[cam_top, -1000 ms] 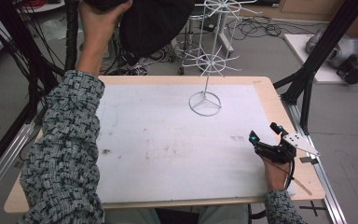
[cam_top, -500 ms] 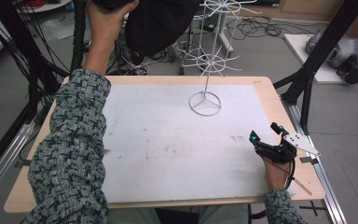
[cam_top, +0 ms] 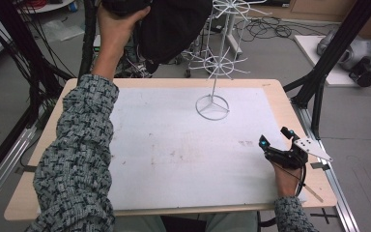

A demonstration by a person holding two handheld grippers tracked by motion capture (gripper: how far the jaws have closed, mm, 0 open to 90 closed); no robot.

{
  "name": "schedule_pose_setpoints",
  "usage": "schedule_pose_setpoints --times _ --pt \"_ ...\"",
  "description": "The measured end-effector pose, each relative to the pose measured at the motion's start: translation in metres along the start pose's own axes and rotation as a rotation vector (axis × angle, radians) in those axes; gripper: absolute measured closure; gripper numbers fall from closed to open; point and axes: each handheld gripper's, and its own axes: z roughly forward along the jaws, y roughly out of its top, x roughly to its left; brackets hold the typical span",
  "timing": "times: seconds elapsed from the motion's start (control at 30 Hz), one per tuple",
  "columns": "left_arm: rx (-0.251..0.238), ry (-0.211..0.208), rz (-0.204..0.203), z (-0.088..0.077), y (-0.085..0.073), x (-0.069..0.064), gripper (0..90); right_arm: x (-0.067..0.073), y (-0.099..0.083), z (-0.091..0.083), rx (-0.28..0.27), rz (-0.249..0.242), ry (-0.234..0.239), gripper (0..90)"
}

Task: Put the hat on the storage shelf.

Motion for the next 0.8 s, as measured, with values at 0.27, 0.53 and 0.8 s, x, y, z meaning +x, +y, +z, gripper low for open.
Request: schedule_pose_setpoints --times 0.27,0.53,0.8 --pt "0.042 -0.032 0.01 0.004 -0.006 0.0 70.1 0.0 0.0 -0.001 0.003 0.004 -0.001 5.3" --pt "0.125 -0.05 0.042 0.01 -0.014 -0.004 69.9 -0.001 0.0 -0.002 0.0 0.015 -0.005 5.3" --pt "0.159 -0.057 0.068 0.02 -0.019 -0.012 69.0 -0.001 0.0 -0.002 0.002 0.012 -0.005 5.3"
